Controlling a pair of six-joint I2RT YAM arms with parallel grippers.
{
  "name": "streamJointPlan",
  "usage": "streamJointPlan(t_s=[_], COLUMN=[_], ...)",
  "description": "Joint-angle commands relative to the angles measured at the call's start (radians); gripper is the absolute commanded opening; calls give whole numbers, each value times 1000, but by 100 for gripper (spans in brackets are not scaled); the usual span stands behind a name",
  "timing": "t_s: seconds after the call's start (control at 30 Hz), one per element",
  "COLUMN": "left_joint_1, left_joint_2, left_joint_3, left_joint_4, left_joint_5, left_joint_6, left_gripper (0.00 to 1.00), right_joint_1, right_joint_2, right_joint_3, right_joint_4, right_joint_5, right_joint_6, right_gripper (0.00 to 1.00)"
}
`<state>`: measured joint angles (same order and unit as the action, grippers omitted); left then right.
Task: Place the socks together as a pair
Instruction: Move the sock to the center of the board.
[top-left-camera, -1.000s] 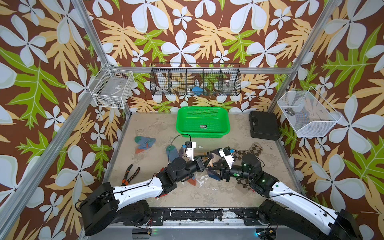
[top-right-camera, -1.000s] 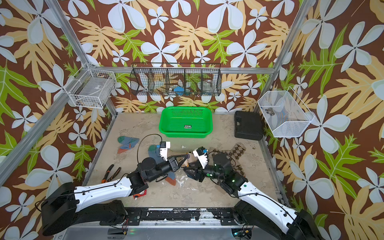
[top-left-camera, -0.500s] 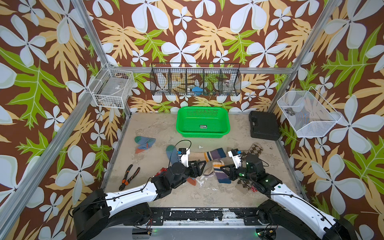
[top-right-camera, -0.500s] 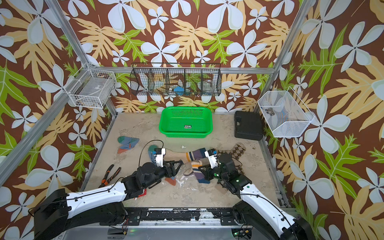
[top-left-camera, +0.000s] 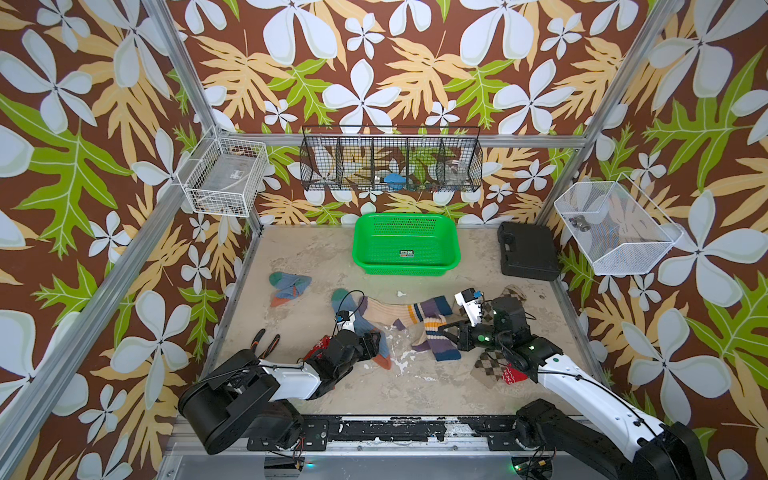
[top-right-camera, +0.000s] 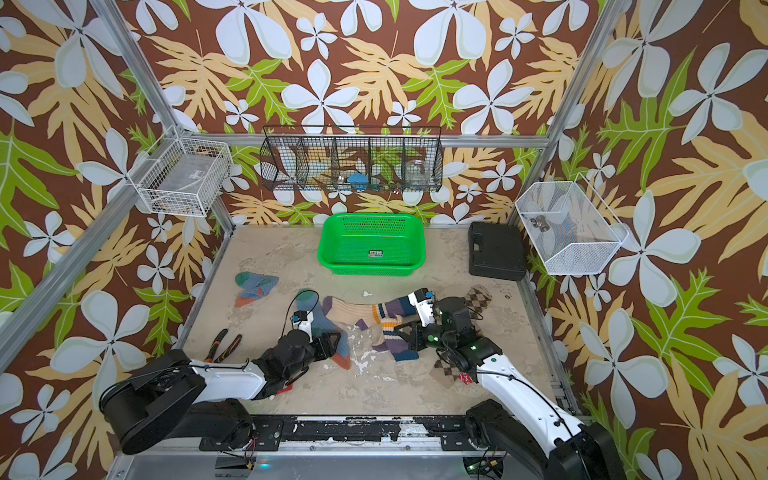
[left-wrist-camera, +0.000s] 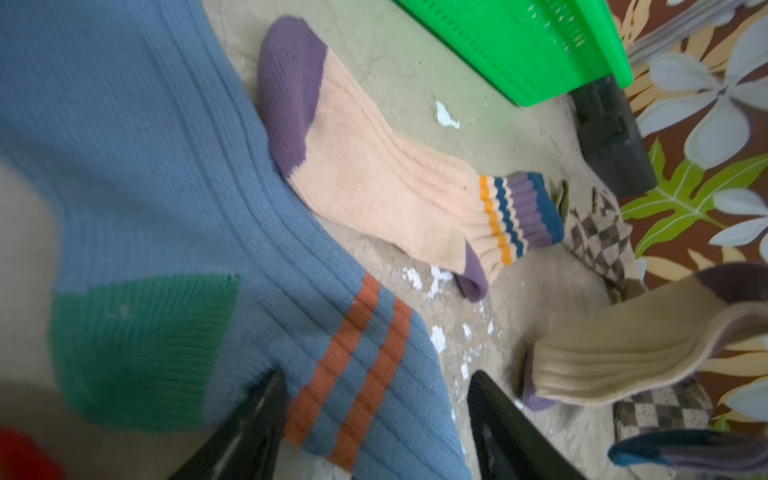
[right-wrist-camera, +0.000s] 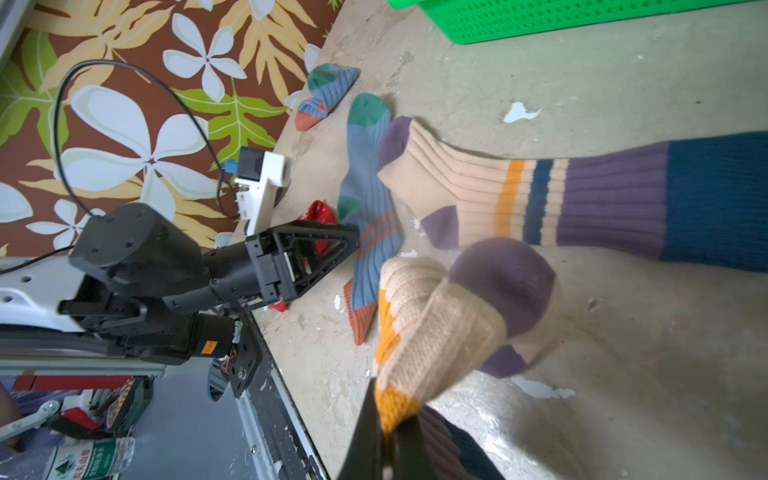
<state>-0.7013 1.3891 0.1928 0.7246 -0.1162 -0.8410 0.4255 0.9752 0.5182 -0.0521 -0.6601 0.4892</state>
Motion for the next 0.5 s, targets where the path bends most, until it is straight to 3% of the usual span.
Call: streamJointPlan(t_s=[0.0,0.27,0.47], left_joint_1=[47,205,353], left_joint_2=[24,-93,-241], left_joint_3=[-55,-125,-92], left_joint_4=[118,70,-68], left_joint_5=[47,50,81], left_joint_6=[-39,-20,47], left_gripper=[71,70,69], right_joint_1=[33,95,169], right_joint_2=[16,36,98], right_joint_3=[23,38,62], right_joint_4=[9,52,165], right_joint_5=[-52,-110,-195], right_joint_6=[-13,12,83], right_gripper=[2,2,2])
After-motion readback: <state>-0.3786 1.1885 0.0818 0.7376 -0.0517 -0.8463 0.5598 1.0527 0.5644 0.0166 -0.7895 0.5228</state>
